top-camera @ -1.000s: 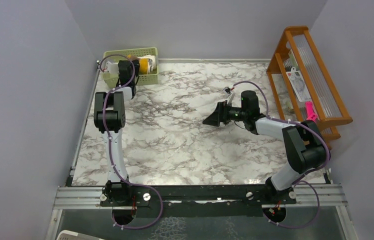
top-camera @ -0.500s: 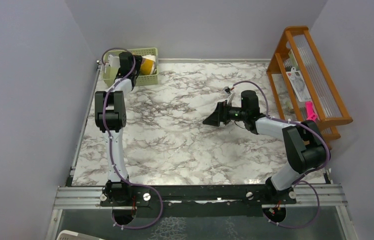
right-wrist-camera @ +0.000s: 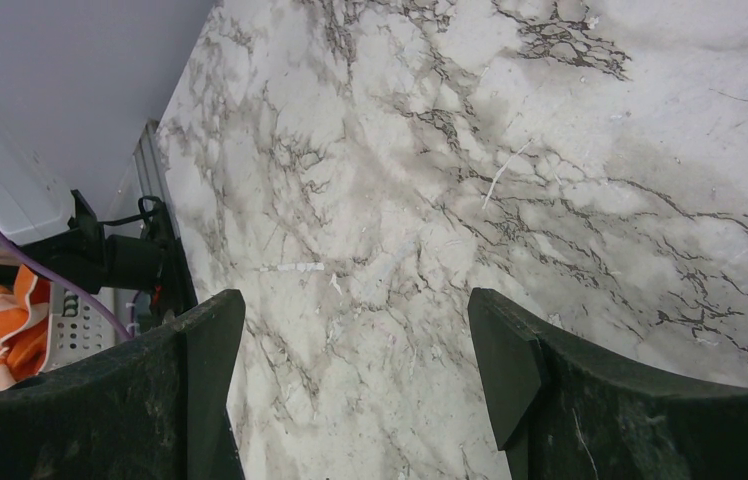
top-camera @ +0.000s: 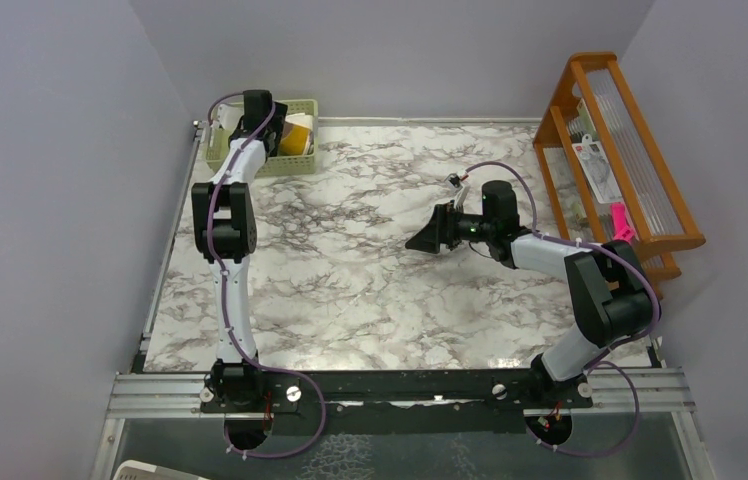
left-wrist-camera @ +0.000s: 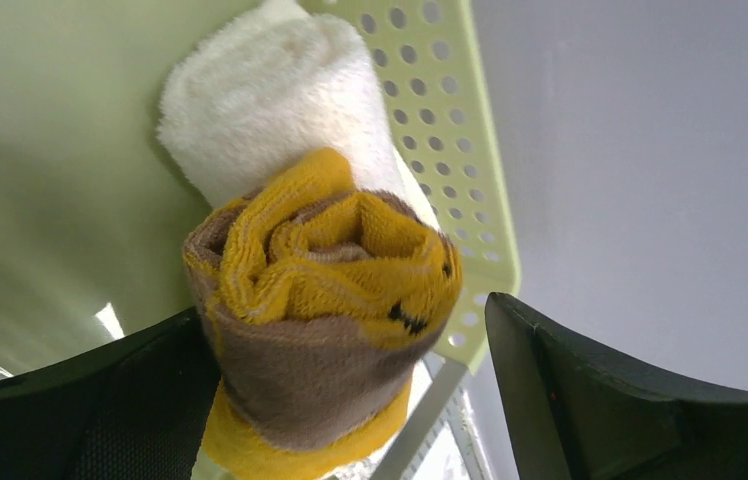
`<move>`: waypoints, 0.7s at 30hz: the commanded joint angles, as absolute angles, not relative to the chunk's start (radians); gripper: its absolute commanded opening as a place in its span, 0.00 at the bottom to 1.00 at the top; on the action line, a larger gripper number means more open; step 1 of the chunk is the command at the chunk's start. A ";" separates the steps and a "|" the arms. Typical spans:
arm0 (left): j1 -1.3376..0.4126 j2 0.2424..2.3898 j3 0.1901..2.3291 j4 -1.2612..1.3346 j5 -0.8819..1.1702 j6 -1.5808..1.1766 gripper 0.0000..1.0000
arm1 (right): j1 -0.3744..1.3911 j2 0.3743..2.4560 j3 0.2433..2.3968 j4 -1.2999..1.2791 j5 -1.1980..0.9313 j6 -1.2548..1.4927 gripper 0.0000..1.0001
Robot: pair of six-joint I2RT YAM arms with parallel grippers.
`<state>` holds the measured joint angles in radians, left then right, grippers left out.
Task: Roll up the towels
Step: Place the towel in the bin.
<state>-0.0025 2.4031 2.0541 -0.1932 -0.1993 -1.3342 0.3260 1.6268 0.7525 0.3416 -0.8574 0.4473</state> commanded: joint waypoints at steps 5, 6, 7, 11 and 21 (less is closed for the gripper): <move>-0.010 2.322 2.099 -0.424 -0.276 -1.425 0.99 | 0.330 1.610 0.775 0.332 -0.852 0.431 0.83; -0.011 2.313 2.096 -0.438 -0.272 -1.442 0.99 | 0.330 1.606 0.776 0.330 -0.851 0.430 0.83; -0.009 2.304 2.091 -0.452 -0.265 -1.455 0.99 | 0.330 1.604 0.774 0.329 -0.850 0.430 0.83; -0.009 2.265 2.083 -0.510 -0.252 -1.499 0.99 | 0.330 1.588 0.769 0.322 -0.847 0.428 0.83; -0.009 2.261 2.264 -0.805 -0.326 -1.540 0.99 | 0.329 1.554 0.768 0.288 -0.818 0.427 0.83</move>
<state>-0.0044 2.3074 2.1727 -0.5800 -0.2337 -1.4513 0.3260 1.5780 0.7525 0.3126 -0.8505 0.4400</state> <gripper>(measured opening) 0.988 0.833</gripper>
